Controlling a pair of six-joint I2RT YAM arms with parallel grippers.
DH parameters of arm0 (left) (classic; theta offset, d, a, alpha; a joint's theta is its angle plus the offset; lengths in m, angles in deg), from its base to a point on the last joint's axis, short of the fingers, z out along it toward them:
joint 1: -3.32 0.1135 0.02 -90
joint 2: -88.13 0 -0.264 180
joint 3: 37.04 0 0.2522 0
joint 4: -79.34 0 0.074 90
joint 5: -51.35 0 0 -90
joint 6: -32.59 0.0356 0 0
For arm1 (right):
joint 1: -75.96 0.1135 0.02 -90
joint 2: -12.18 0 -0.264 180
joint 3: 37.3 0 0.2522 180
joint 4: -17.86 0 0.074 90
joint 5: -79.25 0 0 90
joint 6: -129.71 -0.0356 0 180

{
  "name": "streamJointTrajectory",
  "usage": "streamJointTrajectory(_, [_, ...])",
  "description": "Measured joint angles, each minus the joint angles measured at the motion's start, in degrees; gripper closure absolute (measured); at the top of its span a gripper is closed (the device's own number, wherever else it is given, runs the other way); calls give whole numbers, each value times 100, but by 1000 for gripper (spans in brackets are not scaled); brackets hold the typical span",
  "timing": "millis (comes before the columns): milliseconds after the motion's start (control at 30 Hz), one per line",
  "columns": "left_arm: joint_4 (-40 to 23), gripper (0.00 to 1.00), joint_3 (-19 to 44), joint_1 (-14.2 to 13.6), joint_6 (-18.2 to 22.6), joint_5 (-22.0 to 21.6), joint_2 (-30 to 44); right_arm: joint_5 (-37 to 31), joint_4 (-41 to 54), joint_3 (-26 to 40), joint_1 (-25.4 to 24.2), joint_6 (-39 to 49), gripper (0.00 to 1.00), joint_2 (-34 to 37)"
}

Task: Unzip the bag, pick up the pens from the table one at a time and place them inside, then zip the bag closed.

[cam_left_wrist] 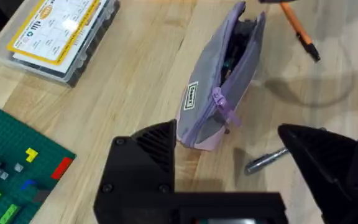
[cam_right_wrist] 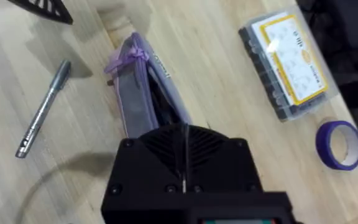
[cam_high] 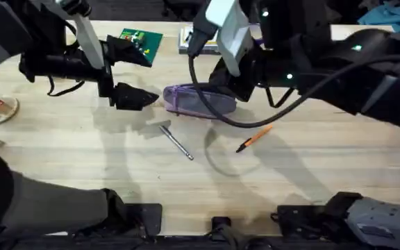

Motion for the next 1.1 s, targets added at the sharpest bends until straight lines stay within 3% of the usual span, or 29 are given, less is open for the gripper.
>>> streamJointTrajectory(933, [0,8,0,0,0,0,0,-38,-725,23,0,282,971,1575])
streamJointTrajectory(1100, [0,8,0,0,0,0,-1,347,-528,31,0,284,971,1752])
